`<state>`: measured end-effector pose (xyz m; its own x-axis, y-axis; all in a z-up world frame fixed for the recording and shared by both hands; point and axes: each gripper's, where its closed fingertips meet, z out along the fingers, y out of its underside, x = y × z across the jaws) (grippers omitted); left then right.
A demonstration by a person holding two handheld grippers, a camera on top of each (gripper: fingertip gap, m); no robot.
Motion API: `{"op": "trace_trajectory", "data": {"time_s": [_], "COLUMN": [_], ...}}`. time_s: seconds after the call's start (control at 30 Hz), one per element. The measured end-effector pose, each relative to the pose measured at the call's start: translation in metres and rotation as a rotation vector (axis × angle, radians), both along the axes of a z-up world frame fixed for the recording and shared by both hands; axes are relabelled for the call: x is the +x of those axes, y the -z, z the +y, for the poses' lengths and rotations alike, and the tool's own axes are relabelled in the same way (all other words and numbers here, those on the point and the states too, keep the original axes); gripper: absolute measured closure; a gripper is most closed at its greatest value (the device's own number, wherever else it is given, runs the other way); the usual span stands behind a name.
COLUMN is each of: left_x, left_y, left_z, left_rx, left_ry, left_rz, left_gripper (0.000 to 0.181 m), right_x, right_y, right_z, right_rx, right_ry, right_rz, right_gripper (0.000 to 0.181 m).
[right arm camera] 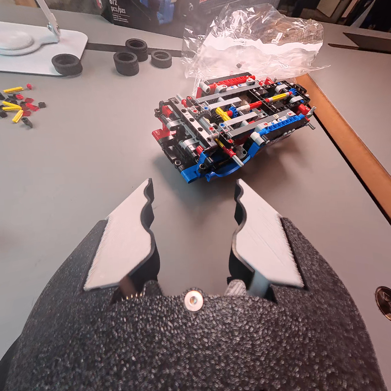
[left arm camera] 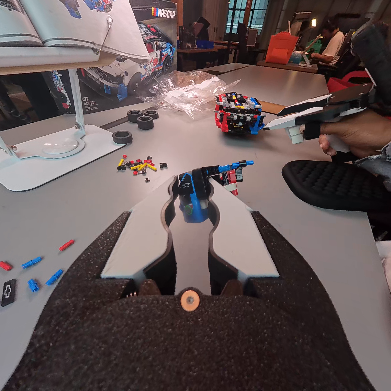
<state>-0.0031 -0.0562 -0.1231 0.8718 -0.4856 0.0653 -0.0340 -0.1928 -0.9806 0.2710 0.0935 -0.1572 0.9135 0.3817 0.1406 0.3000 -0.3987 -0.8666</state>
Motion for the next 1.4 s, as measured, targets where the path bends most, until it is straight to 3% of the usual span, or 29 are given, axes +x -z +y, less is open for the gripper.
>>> {"op": "trace_trajectory", "data": {"time_s": [1.17,1.3,1.4], "left_x": [0.002,0.003,0.007], "left_y": [0.001,0.000,-0.005], "left_z": [-0.002,-0.002,-0.005], "left_rx": [-0.008,-0.004,0.012], "left_ry": [0.018,0.021,0.054], "left_rz": [-0.008,-0.010,-0.040], "left_gripper": [0.157,0.157,0.157], "right_x": [-0.014,-0.042,-0.099], "right_y": [-0.003,-0.005,-0.008], "right_z": [-0.002,-0.016,-0.049], "right_rx": [0.022,0.023,0.029], "right_ry": [-0.029,-0.144,-0.439], "right_rz": [-0.033,-0.033,-0.015], "right_gripper": [0.108,0.124,0.142]}}
